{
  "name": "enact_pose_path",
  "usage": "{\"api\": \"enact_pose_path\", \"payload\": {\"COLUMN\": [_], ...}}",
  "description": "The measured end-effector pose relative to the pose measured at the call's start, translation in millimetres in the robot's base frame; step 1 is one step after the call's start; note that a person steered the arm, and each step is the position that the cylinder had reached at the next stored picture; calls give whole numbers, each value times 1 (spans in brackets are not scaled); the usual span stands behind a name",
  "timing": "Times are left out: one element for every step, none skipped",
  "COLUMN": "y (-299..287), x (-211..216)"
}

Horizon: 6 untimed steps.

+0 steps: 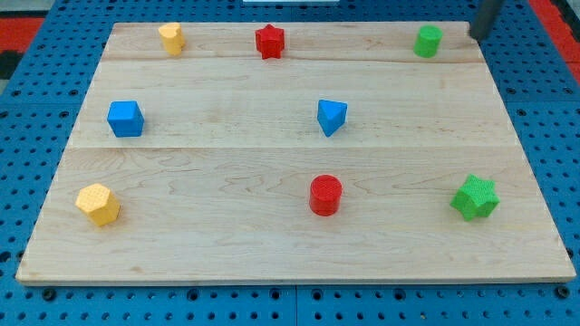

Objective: Place green circle to the top of the blue triangle

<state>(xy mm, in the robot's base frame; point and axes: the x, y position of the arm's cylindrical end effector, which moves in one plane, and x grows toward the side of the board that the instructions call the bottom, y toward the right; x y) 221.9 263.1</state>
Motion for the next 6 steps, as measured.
{"api": "enact_pose_path", "payload": {"y": [-22, 35, 58, 9, -16, -9], "x": [-5, -1, -1, 1, 3, 33]}}
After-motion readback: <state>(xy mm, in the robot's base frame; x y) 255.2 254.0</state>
